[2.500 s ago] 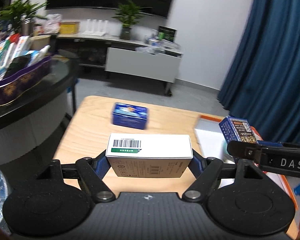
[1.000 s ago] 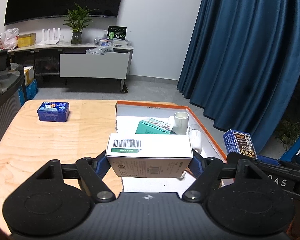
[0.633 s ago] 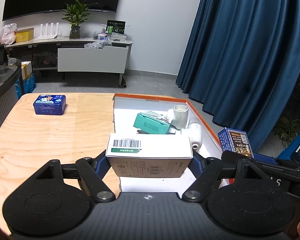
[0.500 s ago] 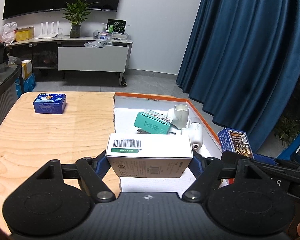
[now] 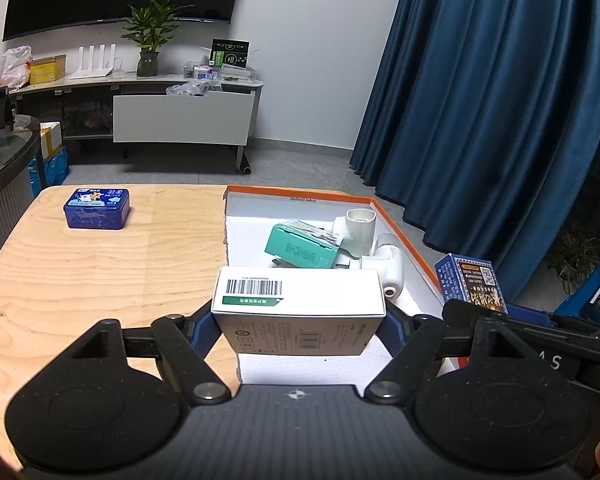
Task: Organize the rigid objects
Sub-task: 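Hold the white box over the box with the left tool while the right tool lowers the card box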
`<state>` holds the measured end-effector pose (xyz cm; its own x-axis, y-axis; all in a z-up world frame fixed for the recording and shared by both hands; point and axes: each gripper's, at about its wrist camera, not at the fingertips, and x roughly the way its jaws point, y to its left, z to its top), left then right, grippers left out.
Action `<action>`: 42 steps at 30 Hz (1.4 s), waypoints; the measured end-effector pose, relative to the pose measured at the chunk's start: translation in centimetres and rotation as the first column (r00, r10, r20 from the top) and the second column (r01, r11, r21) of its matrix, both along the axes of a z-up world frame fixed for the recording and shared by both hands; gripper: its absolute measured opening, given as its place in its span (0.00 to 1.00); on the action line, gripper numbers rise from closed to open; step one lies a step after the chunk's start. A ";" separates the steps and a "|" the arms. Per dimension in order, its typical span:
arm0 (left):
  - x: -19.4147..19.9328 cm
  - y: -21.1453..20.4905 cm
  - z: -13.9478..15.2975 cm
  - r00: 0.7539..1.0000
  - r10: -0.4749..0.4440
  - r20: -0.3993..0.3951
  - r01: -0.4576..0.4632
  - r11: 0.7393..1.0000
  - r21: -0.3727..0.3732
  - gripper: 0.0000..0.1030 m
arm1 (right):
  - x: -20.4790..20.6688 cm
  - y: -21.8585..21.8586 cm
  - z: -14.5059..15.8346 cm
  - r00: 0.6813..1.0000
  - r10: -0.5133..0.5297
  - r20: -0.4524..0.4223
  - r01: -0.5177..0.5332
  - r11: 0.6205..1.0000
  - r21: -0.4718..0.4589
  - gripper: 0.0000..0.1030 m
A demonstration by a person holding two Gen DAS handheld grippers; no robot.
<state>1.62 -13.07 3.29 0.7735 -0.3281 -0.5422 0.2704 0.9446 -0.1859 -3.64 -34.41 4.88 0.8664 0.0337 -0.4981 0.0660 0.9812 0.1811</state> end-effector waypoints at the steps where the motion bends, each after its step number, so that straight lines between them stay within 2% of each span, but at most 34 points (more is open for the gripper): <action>1: 0.1 0.0 0.0 1.000 -0.001 0.001 0.001 1.000 0.001 0.77 | 0.0 0.0 0.0 1.000 -0.001 0.000 0.001 1.000 0.000 0.69; 28: 0.0 -0.3 0.0 1.000 0.000 0.008 0.000 1.000 0.021 0.77 | 0.0 0.2 -0.1 1.000 0.004 -0.001 -0.004 1.000 -0.006 0.69; 42: 0.1 -0.4 -0.6 1.000 -0.001 -0.015 0.002 1.000 0.024 0.77 | 0.3 0.1 -1.2 1.000 0.019 -0.012 -0.020 1.000 -0.022 0.69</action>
